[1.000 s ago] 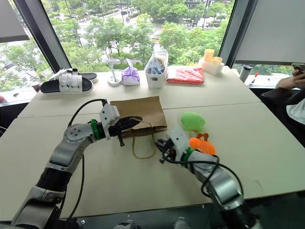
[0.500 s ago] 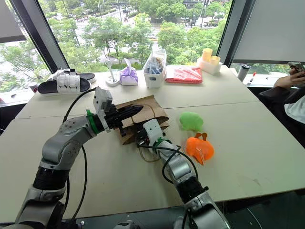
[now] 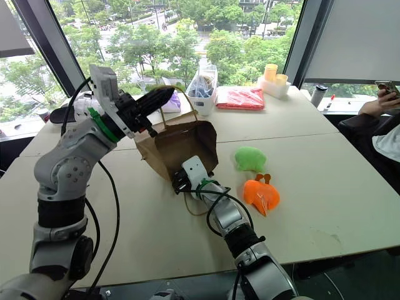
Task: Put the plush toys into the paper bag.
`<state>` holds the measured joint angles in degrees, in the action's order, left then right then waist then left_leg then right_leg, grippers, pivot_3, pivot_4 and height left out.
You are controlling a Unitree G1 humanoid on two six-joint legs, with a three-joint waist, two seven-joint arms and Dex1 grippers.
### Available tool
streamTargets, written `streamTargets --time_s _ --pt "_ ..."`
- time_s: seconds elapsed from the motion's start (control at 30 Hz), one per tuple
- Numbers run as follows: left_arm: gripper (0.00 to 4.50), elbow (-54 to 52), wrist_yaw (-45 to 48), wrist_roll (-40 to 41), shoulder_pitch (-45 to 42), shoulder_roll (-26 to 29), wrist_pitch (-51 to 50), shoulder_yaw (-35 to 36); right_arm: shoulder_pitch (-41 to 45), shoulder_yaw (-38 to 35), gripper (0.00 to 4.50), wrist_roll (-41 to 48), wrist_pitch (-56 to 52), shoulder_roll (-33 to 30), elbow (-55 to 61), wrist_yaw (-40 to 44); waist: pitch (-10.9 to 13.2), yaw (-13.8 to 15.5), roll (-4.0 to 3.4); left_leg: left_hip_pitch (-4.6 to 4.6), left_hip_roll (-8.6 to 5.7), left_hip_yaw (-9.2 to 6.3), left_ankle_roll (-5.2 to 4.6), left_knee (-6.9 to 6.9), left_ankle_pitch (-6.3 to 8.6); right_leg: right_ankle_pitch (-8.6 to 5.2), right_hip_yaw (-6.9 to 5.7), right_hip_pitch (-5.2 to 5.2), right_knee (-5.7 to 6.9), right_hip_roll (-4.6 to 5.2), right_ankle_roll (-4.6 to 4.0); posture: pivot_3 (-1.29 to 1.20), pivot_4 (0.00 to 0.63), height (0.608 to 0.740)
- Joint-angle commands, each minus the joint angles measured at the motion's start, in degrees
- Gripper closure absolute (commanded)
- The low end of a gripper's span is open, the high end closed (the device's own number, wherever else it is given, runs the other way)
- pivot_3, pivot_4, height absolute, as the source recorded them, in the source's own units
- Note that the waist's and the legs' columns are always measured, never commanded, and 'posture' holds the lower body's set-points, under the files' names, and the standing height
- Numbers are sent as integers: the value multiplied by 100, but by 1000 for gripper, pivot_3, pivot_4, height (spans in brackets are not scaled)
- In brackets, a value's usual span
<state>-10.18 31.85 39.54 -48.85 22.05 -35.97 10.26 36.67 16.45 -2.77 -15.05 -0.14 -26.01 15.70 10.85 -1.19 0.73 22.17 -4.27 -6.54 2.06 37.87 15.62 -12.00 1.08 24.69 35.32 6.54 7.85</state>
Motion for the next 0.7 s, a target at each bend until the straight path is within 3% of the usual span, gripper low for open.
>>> streamTargets --time_s 0.03,0.3,0.47,0.57,0.7 --pt "4500 52 -94 182 -508 59 102 264 -264 26 4486 -61 -365 -14 84 99 0 -1 0 0 0 0 0 0 0 0 0 -1 0 0 0 0 150 740" --pt "4500 -514 126 150 714 -59 32 -228 -667 -106 4486 -27 -1036 -357 1767 296 -4 7 -6 -7 1 1 2 -12 -1 0 7 1 0 0 0 0 150 740" --pt "4500 -561 275 -26 1351 -163 267 -491 -1144 -437 4486 338 -2174 -1146 4117 849 -3 41 -7 6 0 -1 -9 -10 6 0 6 7 -5 1 0 0 150 740" --pt "4500 -611 344 -1 1462 -170 281 -527 -1611 -853 3689 741 -3018 -1783 5383 1216 -3 51 -5 8 0 0 -21 -10 12 0 4 7 -8 0 0 0 150 740" --pt "4500 -642 316 107 1548 -230 219 -471 -2209 -1528 1786 884 -3804 -2789 6565 1478 -2 65 -5 12 0 1 -28 -10 16 -1 -1 3 -15 1 0 0 150 740"
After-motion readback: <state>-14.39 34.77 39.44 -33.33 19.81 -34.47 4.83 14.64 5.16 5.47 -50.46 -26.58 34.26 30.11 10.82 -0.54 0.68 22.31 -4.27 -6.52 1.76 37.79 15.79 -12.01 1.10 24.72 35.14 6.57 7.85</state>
